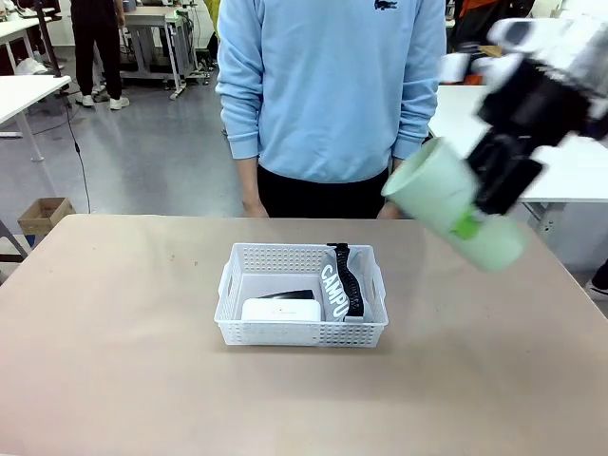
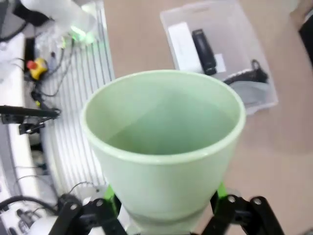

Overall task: Efficiently arrange items inside the basket to fit them all.
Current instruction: Pick up the Reusable plastic cup and place it inside the Organizing basket.

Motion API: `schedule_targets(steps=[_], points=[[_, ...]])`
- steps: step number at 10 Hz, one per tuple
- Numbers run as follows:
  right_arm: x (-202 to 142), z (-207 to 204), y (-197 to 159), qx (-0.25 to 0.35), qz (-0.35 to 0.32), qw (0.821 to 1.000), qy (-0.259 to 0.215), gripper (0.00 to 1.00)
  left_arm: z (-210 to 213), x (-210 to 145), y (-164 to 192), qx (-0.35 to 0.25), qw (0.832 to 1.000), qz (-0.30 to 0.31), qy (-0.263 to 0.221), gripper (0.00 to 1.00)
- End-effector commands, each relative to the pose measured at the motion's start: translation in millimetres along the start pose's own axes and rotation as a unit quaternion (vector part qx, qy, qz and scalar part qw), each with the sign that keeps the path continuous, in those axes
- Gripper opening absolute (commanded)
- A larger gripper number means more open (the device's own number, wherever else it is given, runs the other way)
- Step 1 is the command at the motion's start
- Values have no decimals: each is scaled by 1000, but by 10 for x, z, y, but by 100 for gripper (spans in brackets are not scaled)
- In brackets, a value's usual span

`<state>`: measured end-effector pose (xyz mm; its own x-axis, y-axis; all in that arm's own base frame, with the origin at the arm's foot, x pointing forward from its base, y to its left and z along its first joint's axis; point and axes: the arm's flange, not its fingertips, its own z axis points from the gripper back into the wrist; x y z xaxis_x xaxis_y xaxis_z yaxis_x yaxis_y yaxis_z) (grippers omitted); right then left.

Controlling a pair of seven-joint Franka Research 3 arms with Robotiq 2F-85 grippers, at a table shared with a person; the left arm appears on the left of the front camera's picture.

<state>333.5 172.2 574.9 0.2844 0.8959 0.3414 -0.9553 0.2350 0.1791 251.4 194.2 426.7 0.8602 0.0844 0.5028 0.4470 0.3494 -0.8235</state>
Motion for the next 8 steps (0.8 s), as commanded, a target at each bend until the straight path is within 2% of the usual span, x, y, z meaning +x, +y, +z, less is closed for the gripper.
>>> schedule_targets(steps=[1, 3, 4, 5, 6, 8], points=[[516, -277, -156, -3, -4, 996, 90, 84, 0, -1, -33, -8, 1000, -1, -6, 100], [944, -672, -116, -19, 4, 991, 130, 84, 0, -1, -33, -8, 1000, -1, -6, 100], [1037, -764, -105, -30, -2, 992, 124, 84, 0, -1, -33, -8, 1000, -1, -6, 100], [997, -718, -91, -8, 35, 988, 148, 84, 0, -1, -33, -8, 1000, -1, -6, 100], [967, -867, -30, -9, 14, 992, 123, 84, 0, -1, -33, -8, 1000, -1, -6, 100], [967, -867, -30, -9, 14, 992, 123, 84, 0, -1, -33, -8, 1000, -1, -6, 100]])
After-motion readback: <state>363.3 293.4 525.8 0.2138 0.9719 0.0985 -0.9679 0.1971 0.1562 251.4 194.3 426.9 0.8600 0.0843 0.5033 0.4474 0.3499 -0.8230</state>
